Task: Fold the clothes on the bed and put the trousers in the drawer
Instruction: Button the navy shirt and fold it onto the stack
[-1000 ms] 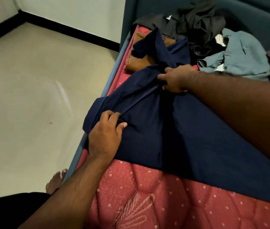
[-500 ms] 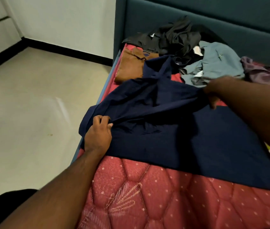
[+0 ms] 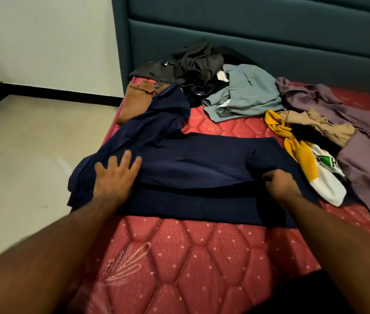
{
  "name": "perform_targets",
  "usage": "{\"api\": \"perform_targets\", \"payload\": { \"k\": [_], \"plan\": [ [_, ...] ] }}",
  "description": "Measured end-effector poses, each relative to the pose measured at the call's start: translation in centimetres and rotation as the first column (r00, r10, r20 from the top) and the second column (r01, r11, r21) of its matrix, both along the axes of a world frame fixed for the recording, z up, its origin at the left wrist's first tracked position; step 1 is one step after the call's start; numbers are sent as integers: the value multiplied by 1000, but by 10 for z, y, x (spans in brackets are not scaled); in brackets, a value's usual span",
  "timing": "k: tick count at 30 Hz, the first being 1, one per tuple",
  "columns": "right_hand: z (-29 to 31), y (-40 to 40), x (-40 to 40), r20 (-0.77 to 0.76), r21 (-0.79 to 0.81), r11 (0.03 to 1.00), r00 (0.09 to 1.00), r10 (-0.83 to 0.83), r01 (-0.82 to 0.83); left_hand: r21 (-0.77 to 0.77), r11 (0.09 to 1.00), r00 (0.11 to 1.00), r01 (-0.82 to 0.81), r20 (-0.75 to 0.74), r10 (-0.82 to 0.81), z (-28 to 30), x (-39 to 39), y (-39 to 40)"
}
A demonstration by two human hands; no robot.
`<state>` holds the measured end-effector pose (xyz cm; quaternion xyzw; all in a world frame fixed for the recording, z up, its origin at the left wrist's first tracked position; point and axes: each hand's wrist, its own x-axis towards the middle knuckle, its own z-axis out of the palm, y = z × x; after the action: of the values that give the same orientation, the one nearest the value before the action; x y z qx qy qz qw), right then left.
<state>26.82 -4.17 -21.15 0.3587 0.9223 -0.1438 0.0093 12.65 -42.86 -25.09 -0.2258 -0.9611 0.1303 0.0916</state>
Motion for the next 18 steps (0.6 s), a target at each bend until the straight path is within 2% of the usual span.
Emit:
{"api": "perform_targets", "payload": {
  "k": [2,4,7,9,12,15,16,18],
  "plan": [
    [4,5,-14,-130,-117,993,990,-47,32,-69,993,995,100,22,-99,-1,-1,15],
    [18,12,-33,-281,-189,982,956,-80,26,-50,985,986,163,38,-162,-3,-6,25],
    [53,20,-59,-476,-149,989,878,-59,-14,111,975,978,193,53,-200,-13,-10,27],
    [71,18,-55,-540,-90,995,842,-9,-48,214,951,969,225,55,-241,-21,-8,23],
    [72,11,-21,-567,-24,996,822,55,-83,269,906,940,327,8,-342,-36,0,15],
    [27,15,23,-559,-77,995,829,16,-71,254,906,914,339,141,-382,-56,12,7],
    [5,21,39,-501,-129,991,865,-30,-41,271,912,910,309,193,-366,-60,16,6],
    [-25,31,63,-274,-253,965,952,-139,68,289,923,914,252,243,-326,-61,17,5]
  ]
}}
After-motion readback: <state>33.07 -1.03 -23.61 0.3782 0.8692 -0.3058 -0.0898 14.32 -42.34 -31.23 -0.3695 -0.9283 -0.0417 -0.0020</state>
